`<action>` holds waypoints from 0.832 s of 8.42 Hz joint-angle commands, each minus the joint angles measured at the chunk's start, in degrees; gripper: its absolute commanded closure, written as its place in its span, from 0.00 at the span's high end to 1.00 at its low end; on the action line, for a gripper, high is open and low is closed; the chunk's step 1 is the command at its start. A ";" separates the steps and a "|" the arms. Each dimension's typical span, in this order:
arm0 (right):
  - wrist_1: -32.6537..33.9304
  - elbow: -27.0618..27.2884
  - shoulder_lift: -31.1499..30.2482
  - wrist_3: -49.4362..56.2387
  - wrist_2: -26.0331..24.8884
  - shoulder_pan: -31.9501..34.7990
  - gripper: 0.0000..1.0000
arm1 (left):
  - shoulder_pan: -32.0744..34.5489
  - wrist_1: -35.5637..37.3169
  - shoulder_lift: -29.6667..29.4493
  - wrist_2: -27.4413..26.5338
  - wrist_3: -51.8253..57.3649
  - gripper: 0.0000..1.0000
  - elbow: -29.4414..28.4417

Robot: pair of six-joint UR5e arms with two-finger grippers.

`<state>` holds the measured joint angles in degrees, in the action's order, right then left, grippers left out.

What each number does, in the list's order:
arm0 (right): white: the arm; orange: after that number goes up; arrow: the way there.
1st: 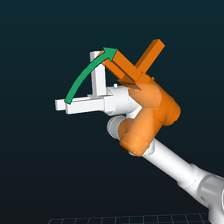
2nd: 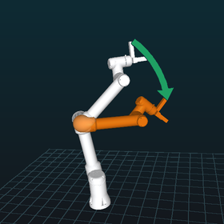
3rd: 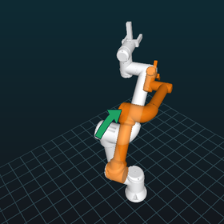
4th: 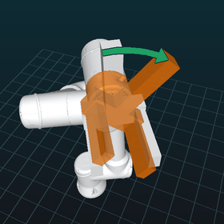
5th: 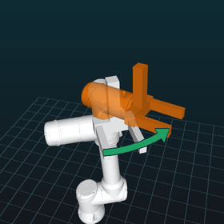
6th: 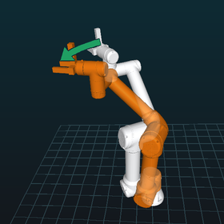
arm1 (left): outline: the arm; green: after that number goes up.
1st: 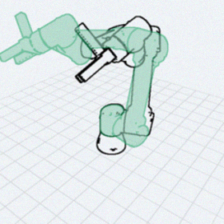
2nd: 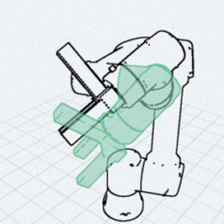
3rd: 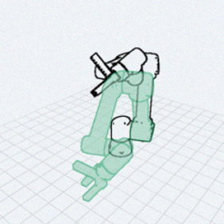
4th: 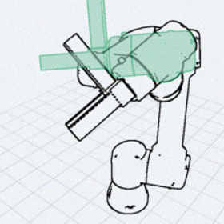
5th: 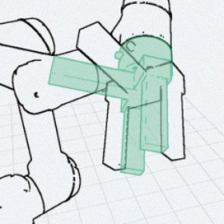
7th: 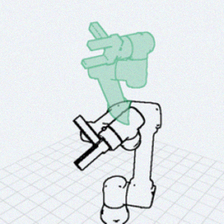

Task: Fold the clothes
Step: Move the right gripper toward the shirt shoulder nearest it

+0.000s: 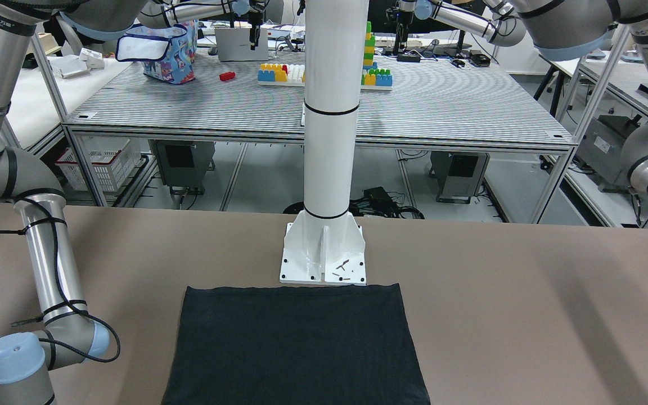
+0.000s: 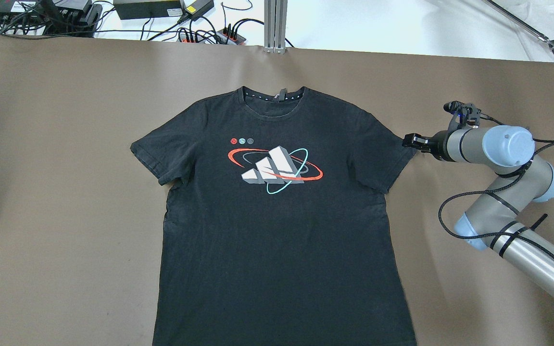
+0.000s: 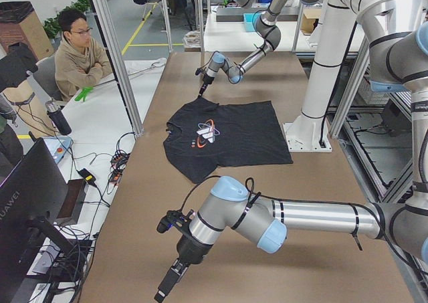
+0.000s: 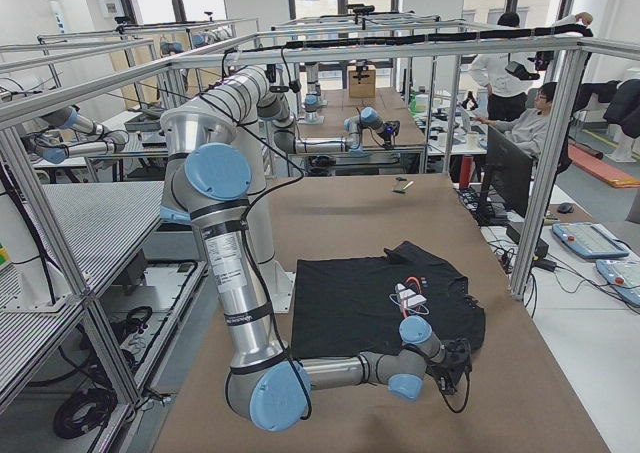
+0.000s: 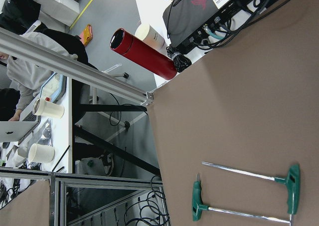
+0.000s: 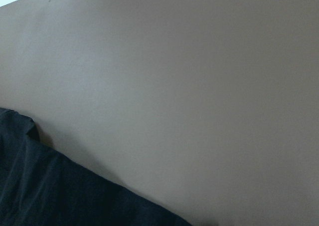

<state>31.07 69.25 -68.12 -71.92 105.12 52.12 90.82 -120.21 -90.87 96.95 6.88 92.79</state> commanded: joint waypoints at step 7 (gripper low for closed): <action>7.03 6.93 3.59 0.11 0.09 0.00 0.00 | -0.03 0.07 -0.45 0.17 -0.02 1.00 0.02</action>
<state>32.67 72.16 -67.22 -71.80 105.20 52.22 90.79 -120.15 -91.20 97.10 6.86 92.81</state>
